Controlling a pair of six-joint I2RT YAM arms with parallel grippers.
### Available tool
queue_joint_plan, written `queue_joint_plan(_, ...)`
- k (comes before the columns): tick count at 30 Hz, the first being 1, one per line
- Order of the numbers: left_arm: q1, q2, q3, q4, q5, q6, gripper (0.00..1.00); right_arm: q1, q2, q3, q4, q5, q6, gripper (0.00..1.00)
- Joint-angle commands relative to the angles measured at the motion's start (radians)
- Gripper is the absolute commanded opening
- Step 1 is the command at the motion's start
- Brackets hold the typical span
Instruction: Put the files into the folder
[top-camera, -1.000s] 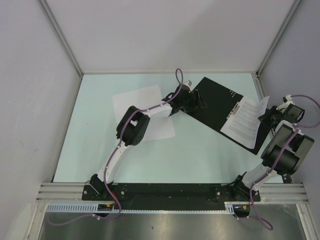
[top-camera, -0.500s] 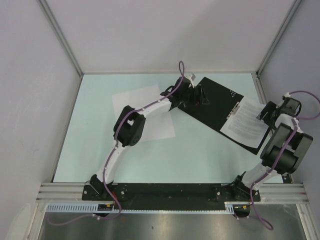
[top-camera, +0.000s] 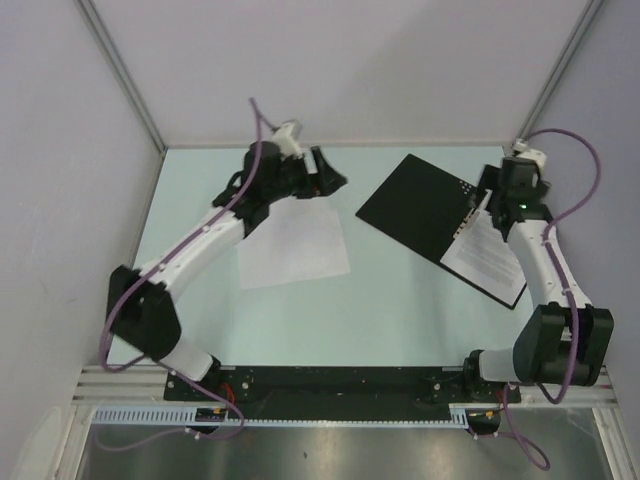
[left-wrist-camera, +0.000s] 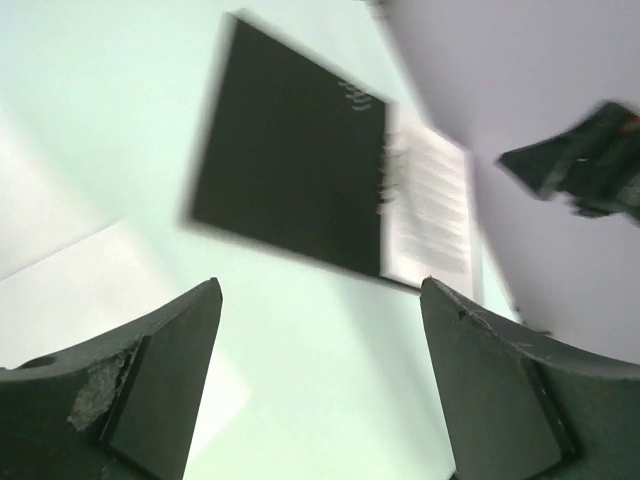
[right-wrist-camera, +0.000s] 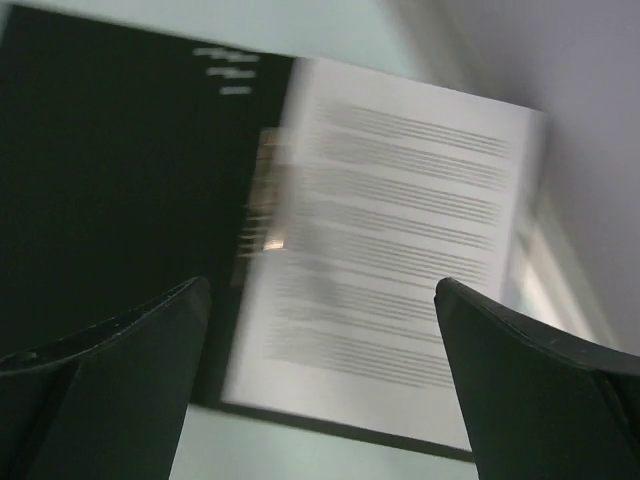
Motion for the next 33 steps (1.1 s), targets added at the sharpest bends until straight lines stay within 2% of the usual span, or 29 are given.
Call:
queue_joint_plan(1, 0.151, -0.187, -0.303, 0.042, -0.022, -0.008, 0.86, 0.292, 0.030, 0.033, 0.161, -0.221, 0.137, 1.00)
queue_joint_plan(4, 0.235, -0.283, -0.444, 0.042, -0.023, -0.017, 0.85, 0.460, 0.143, 0.040, 0.328, -0.320, 0.191, 1.00)
queue_joint_plan(6, 0.276, -0.320, -0.513, 0.040, -0.042, -0.023, 0.86, 0.528, 0.252, 0.057, 0.415, -0.372, 0.240, 1.00)
queue_joint_plan(7, 0.286, -0.322, -0.529, 0.040, -0.048, -0.031, 0.86, 0.585, 0.289, 0.088, 0.417, -0.381, 0.252, 1.00)
queue_joint_plan(9, 0.306, -0.310, -0.569, 0.072, -0.025, -0.063, 0.86, 0.631, 0.394, 0.124, 0.474, -0.386, 0.268, 1.00)
queue_joint_plan(13, 0.308, -0.196, -0.624, 0.135, -0.039, -0.139, 0.85, 0.717, 0.547, 0.250, 0.456, -0.380, 0.256, 1.00)
queue_joint_plan(17, 0.310, -0.121, -0.675, 0.227, -0.042, -0.192, 0.83, 0.746, 0.651, 0.336, 0.401, -0.364, 0.193, 1.00)
queue_joint_plan(23, 0.308, -0.116, -0.744, 0.263, -0.106, -0.210, 0.83, 0.760, 0.766, 0.433, 0.336, -0.346, 0.091, 1.00)
queue_joint_plan(33, 0.308, -0.132, -0.794, 0.269, -0.152, -0.255, 0.84, 0.739, 0.872, 0.543, 0.282, -0.410, 0.107, 1.00)
